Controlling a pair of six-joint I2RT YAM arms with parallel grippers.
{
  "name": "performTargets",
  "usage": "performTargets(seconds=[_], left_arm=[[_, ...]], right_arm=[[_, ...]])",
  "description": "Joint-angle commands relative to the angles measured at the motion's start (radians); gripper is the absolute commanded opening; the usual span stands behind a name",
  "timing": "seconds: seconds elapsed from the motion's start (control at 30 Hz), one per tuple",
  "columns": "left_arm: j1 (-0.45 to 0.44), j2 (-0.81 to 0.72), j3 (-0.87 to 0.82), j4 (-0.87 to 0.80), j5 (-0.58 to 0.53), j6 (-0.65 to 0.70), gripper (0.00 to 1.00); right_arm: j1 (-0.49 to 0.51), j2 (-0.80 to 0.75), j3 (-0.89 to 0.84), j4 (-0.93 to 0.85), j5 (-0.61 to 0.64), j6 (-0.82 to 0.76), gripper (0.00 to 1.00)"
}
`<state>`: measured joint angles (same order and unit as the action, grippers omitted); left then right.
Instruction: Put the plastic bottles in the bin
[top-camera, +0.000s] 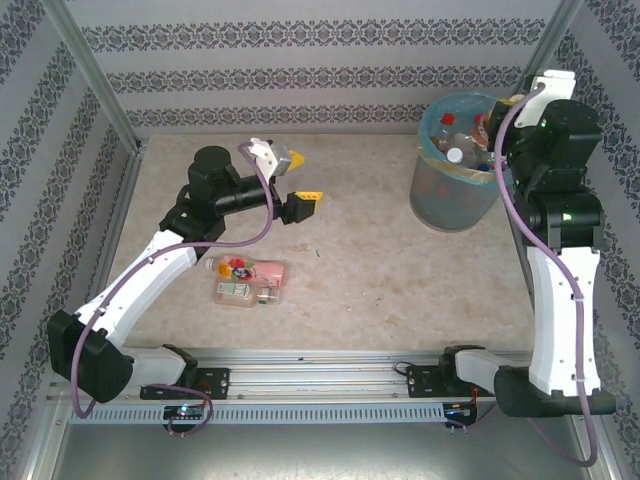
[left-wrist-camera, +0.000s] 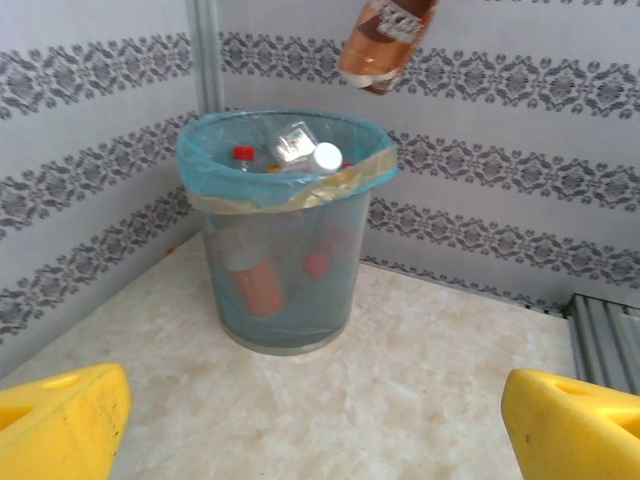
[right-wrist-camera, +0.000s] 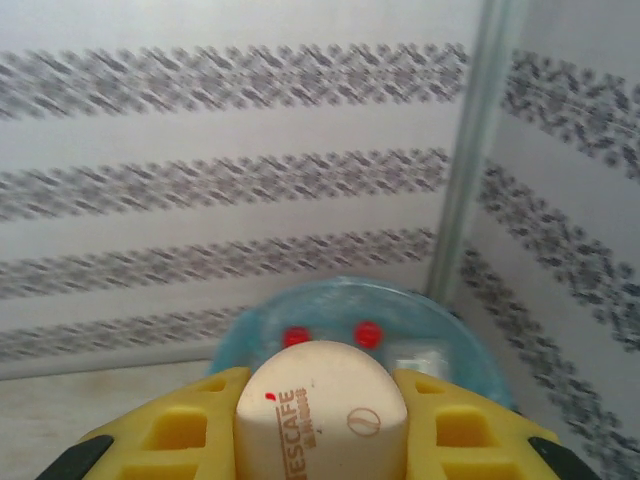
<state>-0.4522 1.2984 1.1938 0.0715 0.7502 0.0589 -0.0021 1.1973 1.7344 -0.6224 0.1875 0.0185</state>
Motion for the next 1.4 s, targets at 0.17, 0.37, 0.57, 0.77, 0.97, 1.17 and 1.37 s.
performTargets(seconds=[0.17, 0.37, 0.57, 0.77, 0.97, 1.17, 1.37], left_arm=[[-0.031, 0.029, 0.036, -0.010, 0.033, -0.007, 0.95], [-0.034, 0.045, 0.036, -0.038, 0.027, 0.002, 0.95], [-0.036, 0.060, 0.048, -0.055, 0.013, 0.002, 0.95], [-0.037, 0.069, 0.048, -0.061, -0.002, 0.010, 0.95], [-0.037, 0.067, 0.086, -0.147, -0.097, 0.059, 0.95], [-0.037, 0.036, 0.130, -0.347, -0.208, 0.197, 0.96], [-0.036, 0.023, 0.186, -0.555, -0.410, 0.186, 0.94]], right_arm=[[-0.102, 0.096, -0.254, 0.096, -0.067, -0.003, 0.13], [-0.147, 0.130, -0.454, 0.202, -0.163, 0.072, 0.13], [-0.169, 0.177, -0.505, 0.199, -0.188, 0.075, 0.16], [-0.174, 0.173, -0.451, 0.171, -0.241, 0.109, 0.43], [-0.163, 0.091, -0.338, 0.163, -0.280, 0.171, 0.56], [-0.137, 0.009, -0.278, 0.133, -0.266, 0.169, 0.62], [-0.081, -0.093, -0.291, 0.119, -0.245, 0.160, 0.61]])
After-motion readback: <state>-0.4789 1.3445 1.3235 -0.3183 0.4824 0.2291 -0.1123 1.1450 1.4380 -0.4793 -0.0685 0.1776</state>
